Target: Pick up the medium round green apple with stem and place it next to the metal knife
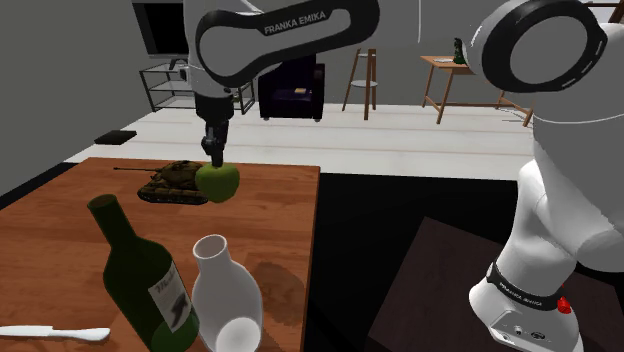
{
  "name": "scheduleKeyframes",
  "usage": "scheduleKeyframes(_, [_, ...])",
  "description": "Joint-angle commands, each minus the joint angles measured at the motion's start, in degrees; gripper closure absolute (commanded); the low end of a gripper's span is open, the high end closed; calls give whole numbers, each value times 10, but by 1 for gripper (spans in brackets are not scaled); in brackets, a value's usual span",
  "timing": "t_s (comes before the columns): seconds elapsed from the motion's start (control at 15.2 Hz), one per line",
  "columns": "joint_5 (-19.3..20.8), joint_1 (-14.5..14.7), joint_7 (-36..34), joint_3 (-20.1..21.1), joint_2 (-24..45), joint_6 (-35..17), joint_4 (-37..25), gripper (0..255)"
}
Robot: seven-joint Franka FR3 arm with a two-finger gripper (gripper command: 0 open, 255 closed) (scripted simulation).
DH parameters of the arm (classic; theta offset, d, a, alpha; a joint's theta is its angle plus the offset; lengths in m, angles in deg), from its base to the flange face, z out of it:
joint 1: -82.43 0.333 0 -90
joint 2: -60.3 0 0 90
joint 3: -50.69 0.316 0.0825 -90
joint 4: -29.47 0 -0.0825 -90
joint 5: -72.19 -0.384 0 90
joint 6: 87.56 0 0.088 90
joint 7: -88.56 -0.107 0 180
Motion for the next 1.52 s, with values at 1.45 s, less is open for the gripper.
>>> scheduleKeyframes(1.45, [28, 92, -117, 18, 227, -2, -225, 255])
